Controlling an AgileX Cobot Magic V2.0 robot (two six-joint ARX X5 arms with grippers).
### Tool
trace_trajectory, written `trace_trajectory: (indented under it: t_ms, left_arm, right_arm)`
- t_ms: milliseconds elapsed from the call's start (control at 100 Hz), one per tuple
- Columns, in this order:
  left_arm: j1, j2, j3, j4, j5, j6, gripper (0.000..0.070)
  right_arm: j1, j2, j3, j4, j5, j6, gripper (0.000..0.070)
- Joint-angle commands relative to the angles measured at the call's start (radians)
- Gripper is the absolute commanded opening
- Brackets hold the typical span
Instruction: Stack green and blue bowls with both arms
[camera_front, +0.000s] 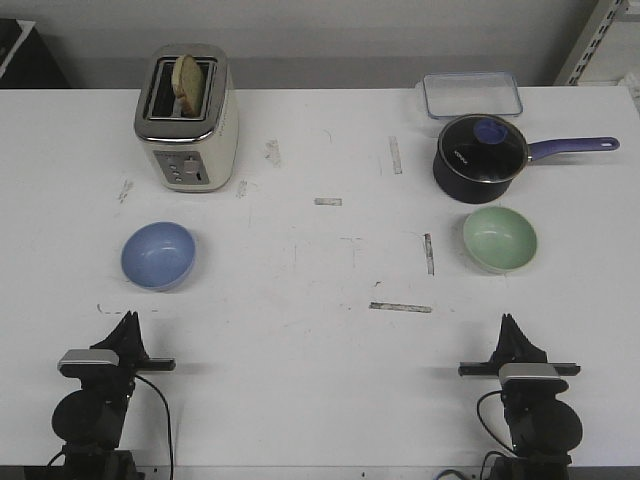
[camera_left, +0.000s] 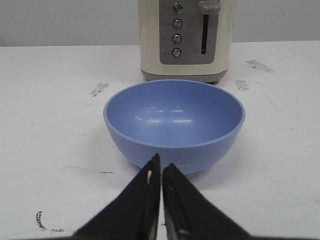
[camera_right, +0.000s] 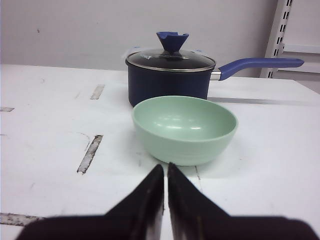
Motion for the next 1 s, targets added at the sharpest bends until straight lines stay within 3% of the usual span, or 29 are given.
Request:
trace_trajectory:
  t_ms: [0, 990]
  left_arm:
    - [0.000, -0.002, -0.021, 0.015, 0.002, 0.013, 0.0001]
    - [0.000, -0.002, -0.021, 0.011, 0.002, 0.013, 0.0001]
  right_arm:
    - [-0.001, 0.000, -0.002, 0.011, 0.000, 0.013, 0.0001]
    - [-0.002, 0.000, -0.002, 0.031, 0.003, 0.014, 0.0000]
